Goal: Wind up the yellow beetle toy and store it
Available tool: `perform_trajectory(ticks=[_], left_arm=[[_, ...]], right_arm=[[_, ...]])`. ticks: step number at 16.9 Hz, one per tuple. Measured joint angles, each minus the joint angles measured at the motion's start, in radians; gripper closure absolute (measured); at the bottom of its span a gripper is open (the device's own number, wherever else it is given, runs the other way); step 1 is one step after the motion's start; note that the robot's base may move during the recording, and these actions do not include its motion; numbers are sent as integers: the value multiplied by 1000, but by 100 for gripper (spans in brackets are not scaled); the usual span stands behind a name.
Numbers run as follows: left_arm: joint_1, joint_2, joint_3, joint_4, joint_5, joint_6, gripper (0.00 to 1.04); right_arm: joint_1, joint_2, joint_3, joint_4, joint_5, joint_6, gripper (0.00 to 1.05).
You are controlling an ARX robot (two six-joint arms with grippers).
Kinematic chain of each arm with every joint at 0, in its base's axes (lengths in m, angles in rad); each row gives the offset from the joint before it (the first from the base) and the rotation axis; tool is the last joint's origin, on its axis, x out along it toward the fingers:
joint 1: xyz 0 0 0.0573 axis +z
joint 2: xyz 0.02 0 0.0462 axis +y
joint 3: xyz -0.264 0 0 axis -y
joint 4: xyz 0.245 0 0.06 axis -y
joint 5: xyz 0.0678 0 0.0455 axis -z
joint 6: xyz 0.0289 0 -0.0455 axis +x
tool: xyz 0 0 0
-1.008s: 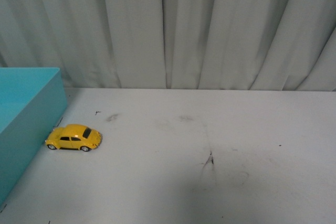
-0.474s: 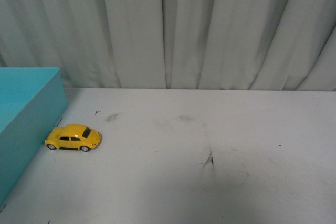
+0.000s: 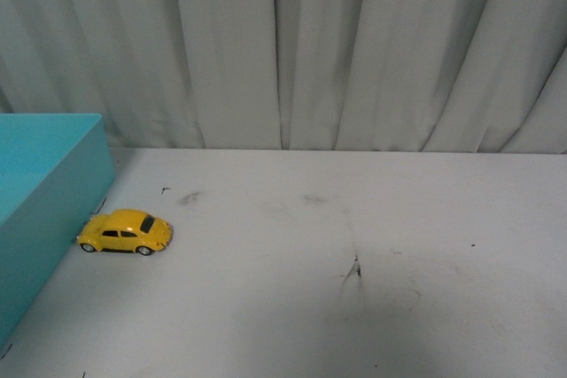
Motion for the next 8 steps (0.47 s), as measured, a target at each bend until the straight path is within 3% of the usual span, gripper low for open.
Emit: perform_trajectory(ticks=[2, 3, 4, 8], left_arm=[[-20, 348, 149, 245, 64, 42, 7], [-21, 500, 241, 298, 84, 87, 7], [-31, 627, 343, 286, 90, 136, 7], [-54, 1006, 758, 84, 298, 421, 7]], right_arm=[[0, 0, 0, 0, 0, 0, 6], [0, 0, 0, 0, 0, 0, 6], [0, 0, 0, 0, 0, 0, 6], [0, 0, 0, 0, 0, 0, 6]])
